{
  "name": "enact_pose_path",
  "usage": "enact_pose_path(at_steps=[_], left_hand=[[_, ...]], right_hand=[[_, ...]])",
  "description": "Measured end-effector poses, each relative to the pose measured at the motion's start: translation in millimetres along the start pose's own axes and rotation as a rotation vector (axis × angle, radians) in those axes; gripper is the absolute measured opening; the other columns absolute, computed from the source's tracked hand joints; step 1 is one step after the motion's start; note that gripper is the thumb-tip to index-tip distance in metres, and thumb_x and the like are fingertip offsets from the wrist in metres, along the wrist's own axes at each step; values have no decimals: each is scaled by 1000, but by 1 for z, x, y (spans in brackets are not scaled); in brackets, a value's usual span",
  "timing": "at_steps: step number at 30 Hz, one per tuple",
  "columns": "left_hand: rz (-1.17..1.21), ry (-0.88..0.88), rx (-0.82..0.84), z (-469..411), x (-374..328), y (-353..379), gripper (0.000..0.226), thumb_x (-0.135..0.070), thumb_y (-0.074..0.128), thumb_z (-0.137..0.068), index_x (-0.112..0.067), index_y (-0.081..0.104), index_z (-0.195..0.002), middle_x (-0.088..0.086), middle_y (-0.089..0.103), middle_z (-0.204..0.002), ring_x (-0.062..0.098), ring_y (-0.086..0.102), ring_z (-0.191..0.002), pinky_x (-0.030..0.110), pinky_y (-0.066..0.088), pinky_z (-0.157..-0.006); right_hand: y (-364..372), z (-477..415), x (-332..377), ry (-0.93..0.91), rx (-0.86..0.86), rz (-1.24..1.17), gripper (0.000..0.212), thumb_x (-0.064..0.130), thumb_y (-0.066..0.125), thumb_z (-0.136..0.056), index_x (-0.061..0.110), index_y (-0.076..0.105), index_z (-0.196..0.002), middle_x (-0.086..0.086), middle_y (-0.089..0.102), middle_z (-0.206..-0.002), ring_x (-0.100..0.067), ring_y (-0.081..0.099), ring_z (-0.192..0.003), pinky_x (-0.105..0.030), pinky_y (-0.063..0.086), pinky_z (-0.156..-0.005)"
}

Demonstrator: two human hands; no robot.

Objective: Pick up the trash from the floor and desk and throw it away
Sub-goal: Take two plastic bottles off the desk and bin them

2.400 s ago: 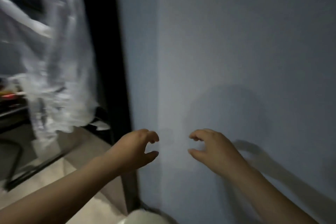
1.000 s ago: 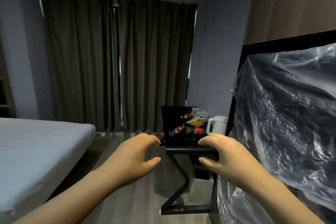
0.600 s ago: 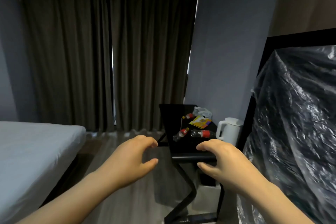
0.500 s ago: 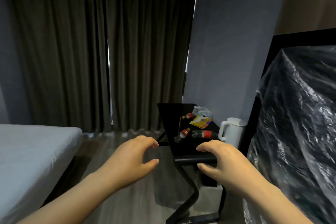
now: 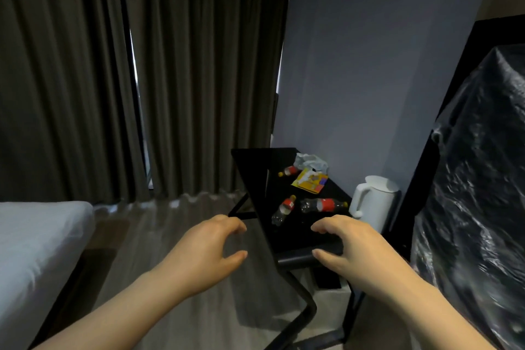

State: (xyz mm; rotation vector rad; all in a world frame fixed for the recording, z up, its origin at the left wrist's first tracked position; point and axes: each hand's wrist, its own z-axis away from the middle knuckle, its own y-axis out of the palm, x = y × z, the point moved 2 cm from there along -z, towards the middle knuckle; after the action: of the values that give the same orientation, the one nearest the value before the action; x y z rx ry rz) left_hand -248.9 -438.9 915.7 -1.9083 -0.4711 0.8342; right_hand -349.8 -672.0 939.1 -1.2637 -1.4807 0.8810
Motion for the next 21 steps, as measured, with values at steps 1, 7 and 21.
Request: enact_pose_path(at_steps=[1, 7, 21], left_hand=[[-4, -2, 1, -15, 8, 3, 43, -48, 59, -84, -36, 52, -125, -19, 54, -119, -3, 51, -109, 15, 42, -92], [-44, 6, 28, -114, 52, 19, 42, -46, 60, -84, -34, 53, -123, -17, 55, -116, -2, 52, -107, 15, 42, -92], [84, 38, 179, -284, 135, 111, 40, -37, 65, -82, -25, 59, -120, -9, 59, -113, 5, 58, -103, 17, 43, -91]], right_hand=[[7, -15, -7, 6, 2, -13, 42, 47, 61, -84, 38, 53, -124, 24, 54, -119, 4, 49, -113, -15, 42, -93], [39, -102, -55, 62, 18, -89, 43, 48, 60, -83, 38, 52, -125, 23, 54, -120, 3, 50, -113, -19, 44, -95], [114, -228, -153, 263, 125, -113, 42, 44, 62, -84, 37, 54, -125, 20, 56, -117, 2, 52, -108, -13, 42, -88]])
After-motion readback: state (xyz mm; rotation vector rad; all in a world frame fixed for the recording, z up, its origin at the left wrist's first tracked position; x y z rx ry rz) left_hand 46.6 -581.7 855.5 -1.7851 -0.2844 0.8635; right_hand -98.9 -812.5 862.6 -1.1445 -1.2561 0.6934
